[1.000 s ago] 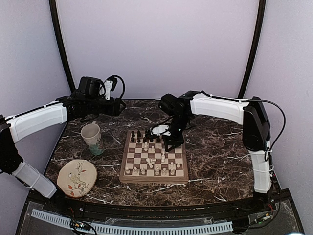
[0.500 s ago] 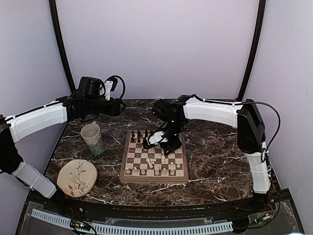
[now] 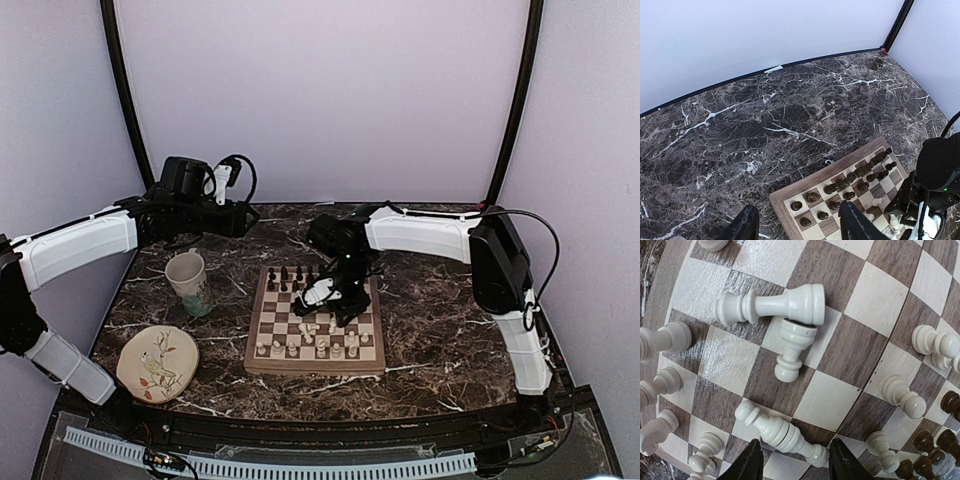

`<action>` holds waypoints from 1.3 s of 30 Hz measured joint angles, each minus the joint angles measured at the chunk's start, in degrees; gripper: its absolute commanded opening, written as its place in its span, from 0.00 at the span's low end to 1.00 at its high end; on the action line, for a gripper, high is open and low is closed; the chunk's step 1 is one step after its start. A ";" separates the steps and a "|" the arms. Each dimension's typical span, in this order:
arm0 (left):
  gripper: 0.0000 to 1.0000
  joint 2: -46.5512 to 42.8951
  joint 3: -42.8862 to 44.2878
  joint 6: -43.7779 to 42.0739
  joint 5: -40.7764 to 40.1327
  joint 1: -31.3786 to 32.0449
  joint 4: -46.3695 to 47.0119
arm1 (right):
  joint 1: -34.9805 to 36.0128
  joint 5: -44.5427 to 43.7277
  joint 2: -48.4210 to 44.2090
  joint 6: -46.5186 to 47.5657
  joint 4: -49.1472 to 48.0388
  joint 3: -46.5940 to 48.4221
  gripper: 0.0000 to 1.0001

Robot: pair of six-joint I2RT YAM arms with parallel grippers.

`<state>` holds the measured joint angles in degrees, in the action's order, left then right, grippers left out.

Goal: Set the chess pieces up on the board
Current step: Pick up the chess pile from the chessboard.

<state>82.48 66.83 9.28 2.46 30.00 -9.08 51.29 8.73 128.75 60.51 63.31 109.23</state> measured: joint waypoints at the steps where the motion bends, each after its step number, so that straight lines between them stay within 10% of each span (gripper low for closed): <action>1: 0.57 0.00 0.00 0.00 0.09 0.00 0.00 | 0.00 -0.02 0.07 0.04 0.22 0.00 0.44; 39: 0.55 1.97 0.63 0.50 3.48 0.00 -0.81 | -1.77 1.11 -2.49 -6.62 -2.73 -5.01 0.14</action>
<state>84.44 67.46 9.78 5.93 30.00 -9.89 49.52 9.85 126.26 53.89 60.58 104.22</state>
